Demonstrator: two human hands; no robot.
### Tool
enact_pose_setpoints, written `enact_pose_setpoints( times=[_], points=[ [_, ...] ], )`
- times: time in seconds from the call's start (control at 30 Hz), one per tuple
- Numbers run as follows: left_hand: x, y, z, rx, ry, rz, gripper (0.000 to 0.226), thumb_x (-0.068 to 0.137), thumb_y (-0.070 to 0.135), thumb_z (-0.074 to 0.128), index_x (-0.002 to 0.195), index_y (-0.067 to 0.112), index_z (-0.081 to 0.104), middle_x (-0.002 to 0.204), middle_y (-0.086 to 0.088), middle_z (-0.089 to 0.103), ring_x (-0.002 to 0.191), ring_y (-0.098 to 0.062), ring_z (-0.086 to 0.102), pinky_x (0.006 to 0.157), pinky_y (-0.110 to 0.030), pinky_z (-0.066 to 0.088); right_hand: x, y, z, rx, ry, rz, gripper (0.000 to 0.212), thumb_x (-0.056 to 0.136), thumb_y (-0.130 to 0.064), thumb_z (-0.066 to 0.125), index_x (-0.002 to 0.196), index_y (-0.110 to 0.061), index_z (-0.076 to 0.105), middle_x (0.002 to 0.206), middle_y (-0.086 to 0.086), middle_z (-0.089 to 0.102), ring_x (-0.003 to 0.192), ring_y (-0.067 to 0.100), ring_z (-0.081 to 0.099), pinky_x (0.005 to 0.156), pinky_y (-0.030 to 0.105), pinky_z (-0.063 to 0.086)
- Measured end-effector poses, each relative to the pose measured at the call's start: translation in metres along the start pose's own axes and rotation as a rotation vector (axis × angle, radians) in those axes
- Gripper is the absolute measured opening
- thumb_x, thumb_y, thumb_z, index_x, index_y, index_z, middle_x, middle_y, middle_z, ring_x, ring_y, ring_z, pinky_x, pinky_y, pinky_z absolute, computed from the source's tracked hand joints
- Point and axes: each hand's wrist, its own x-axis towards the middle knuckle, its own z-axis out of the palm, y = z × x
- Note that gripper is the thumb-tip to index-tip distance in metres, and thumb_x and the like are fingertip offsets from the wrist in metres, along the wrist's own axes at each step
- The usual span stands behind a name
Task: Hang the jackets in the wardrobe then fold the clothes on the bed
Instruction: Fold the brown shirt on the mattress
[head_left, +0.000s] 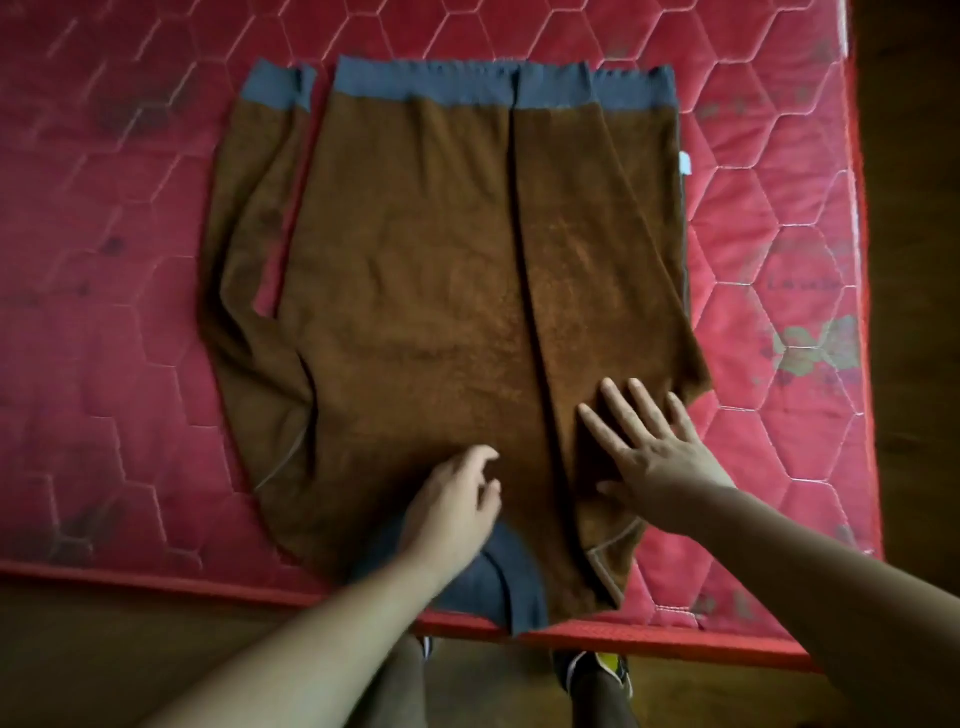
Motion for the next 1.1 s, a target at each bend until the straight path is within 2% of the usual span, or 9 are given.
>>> enact_pose_setpoints(
  times=[0.13, 0.3, 0.4, 0.53, 0.63, 0.73, 0.83, 1.0, 1.1],
  points=[
    [0.014, -0.078, -0.065, 0.138, 0.286, -0.128, 0.033, 0.086, 0.013, 0.069, 0.119, 0.013, 0.065, 0.102, -0.009, 0.062, 0.103, -0.032, 0.059, 0.09, -0.045, 0.049, 0.018, -0.033, -0.025, 0.133, 0.046, 0.106, 0.076, 0.096, -0.052, 0.052, 0.16, -0.029, 0.019, 0.168, 0.009, 0.008, 0.155, 0.033, 0.003, 0.12, 0.06, 0.015],
    [0.015, -0.151, -0.122, 0.208, 0.334, -0.519, 0.053, 0.085, 0.032, 0.075, 0.133, 0.022, 0.056, 0.132, -0.011, 0.049, 0.121, -0.037, 0.049, 0.093, -0.051, 0.045, 0.078, -0.096, -0.086, 0.086, 0.007, -0.04, 0.069, 0.099, -0.04, 0.045, 0.16, -0.034, 0.012, 0.168, 0.006, 0.004, 0.155, 0.03, 0.001, 0.124, 0.052, 0.012],
    [0.019, -0.175, -0.133, -0.037, 0.341, -0.664, 0.072, 0.082, 0.032, 0.079, 0.143, 0.016, 0.045, 0.136, -0.017, 0.045, 0.125, -0.038, 0.045, 0.105, -0.045, 0.039, 0.128, -0.153, -0.131, 0.043, 0.054, -0.126, 0.059, 0.099, -0.034, 0.045, 0.154, -0.031, 0.026, 0.157, 0.005, 0.027, 0.146, 0.03, 0.024, 0.118, 0.048, 0.026],
    [0.028, -0.185, -0.139, -0.494, 0.453, -0.665, 0.074, 0.077, 0.022, 0.084, 0.139, 0.008, 0.047, 0.129, -0.012, 0.057, 0.12, -0.029, 0.056, 0.103, -0.032, 0.043, 0.196, -0.239, -0.186, -0.08, 0.182, -0.3, 0.049, 0.098, -0.027, 0.04, 0.147, -0.033, 0.035, 0.146, 0.005, 0.039, 0.13, 0.028, 0.04, 0.101, 0.043, 0.04],
    [0.031, -0.194, -0.14, -0.726, 0.405, -0.705, 0.07, 0.075, 0.024, 0.084, 0.135, 0.014, 0.049, 0.12, -0.001, 0.063, 0.109, -0.019, 0.063, 0.092, -0.023, 0.046, 0.245, -0.294, -0.217, -0.227, 0.275, -0.431, 0.069, 0.095, -0.018, 0.047, 0.154, -0.042, 0.021, 0.155, 0.005, 0.028, 0.138, 0.029, 0.033, 0.107, 0.045, 0.037],
    [0.025, -0.207, -0.137, -0.731, 0.321, -0.646, 0.073, 0.079, 0.021, 0.081, 0.142, 0.014, 0.046, 0.134, -0.005, 0.06, 0.119, -0.019, 0.06, 0.102, -0.022, 0.043, 0.283, -0.333, -0.236, -0.446, 0.225, -0.519, 0.069, 0.097, -0.024, 0.047, 0.155, -0.044, 0.015, 0.164, 0.009, 0.011, 0.152, 0.032, 0.011, 0.12, 0.052, 0.023],
    [0.014, -0.22, -0.138, -0.642, 0.26, -0.544, 0.078, 0.085, 0.017, 0.076, 0.151, 0.014, 0.036, 0.143, -0.005, 0.054, 0.13, -0.019, 0.054, 0.101, -0.013, 0.037, 0.305, -0.356, -0.241, -0.786, 0.12, -0.557, 0.054, 0.102, -0.03, 0.041, 0.154, -0.037, 0.03, 0.168, 0.014, 0.004, 0.155, 0.035, -0.003, 0.121, 0.063, 0.007],
    [0.0, -0.23, -0.14, -0.584, 0.204, -0.385, 0.065, 0.089, 0.014, 0.071, 0.147, 0.016, 0.04, 0.143, -0.003, 0.055, 0.133, -0.019, 0.051, 0.112, -0.034, 0.041, 0.304, -0.365, -0.25, -0.935, 0.048, -0.603, 0.044, 0.096, -0.024, 0.052, 0.14, -0.024, 0.049, 0.135, 0.002, 0.057, 0.137, 0.027, 0.041, 0.12, 0.065, 0.006],
    [-0.002, -0.219, -0.145, -0.452, 0.3, -0.284, 0.054, 0.09, 0.013, 0.068, 0.14, 0.015, 0.047, 0.13, -0.004, 0.061, 0.122, -0.021, 0.058, 0.102, -0.035, 0.048, 0.294, -0.355, -0.265, -0.843, 0.164, -0.645, 0.038, 0.095, -0.019, 0.048, 0.133, -0.022, 0.049, 0.115, 0.0, 0.063, 0.117, 0.025, 0.055, 0.119, 0.058, 0.017]
  ],
)
